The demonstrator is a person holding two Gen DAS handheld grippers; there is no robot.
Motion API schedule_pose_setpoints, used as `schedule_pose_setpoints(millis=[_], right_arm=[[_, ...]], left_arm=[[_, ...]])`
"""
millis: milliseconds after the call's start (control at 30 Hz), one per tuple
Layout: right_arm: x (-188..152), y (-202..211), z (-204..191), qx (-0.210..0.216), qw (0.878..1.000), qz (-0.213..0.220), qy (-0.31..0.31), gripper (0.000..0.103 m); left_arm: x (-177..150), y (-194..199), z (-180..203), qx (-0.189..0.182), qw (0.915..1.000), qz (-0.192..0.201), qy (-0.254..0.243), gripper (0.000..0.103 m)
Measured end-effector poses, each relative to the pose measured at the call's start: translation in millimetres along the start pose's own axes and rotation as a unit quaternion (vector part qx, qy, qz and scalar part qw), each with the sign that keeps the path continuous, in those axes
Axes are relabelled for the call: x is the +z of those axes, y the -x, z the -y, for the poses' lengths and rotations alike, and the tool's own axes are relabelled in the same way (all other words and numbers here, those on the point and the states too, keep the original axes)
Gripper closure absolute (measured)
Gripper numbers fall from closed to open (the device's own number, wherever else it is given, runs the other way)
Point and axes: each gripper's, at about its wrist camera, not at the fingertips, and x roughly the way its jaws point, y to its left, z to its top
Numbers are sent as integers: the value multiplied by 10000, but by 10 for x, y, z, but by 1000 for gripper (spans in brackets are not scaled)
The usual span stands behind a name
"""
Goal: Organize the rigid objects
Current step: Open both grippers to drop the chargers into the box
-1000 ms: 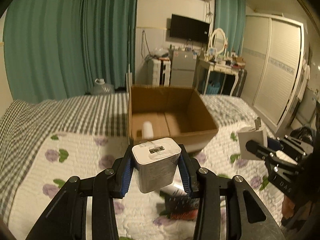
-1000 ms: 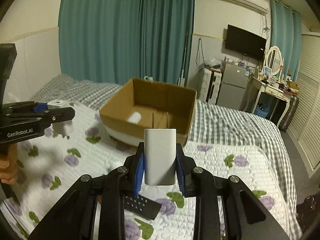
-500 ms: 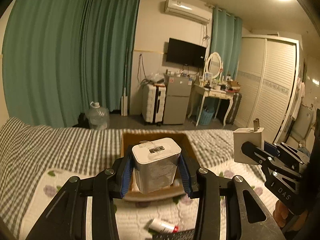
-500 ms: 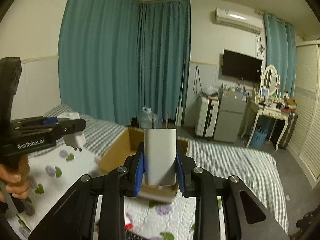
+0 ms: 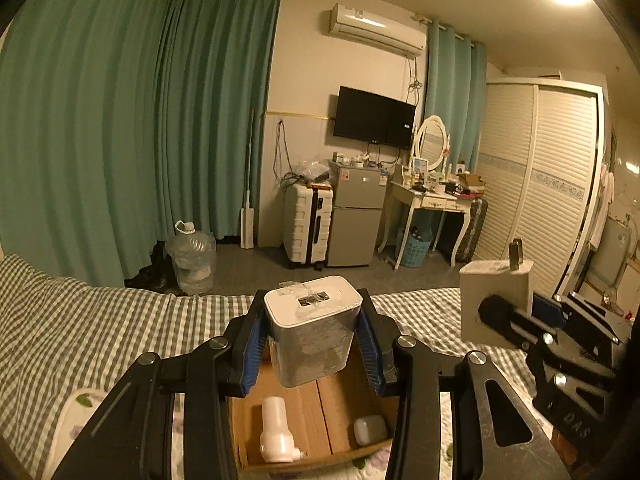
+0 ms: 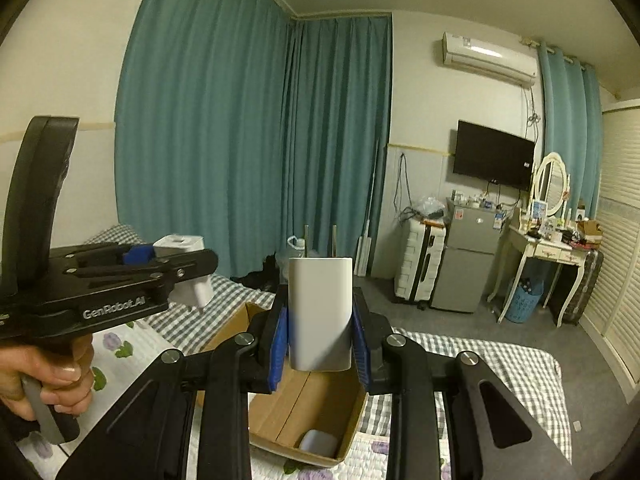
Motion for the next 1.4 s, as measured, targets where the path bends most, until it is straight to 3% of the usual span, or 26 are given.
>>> schedule_pose_setpoints(millis=[567,833,1100,1333,1400], right_arm=[[-615,-1201,177,28,9926,-1215,-32,76],[-918,-1670,169,-130,9833,-1804,216,76],[-1137,-1971,205,-28,9684,-2489,138,76],[-1240,-2034,238,-222,9647,-2604,318,75],[-1229,-2019,262,-215,9647,-2613,241,74]], left_arm=[[-464,-1258,-176,83,9953,-952,131,61],[-681,-1776,-235,16,9822,-1848,324,61],[-726,-1940,-231,-32,9713,-2344,403,61],[-698,-1954,-217,63,9700,-2394,425,58],[-641,-1880,-223,162,9734,-2236,477,58]])
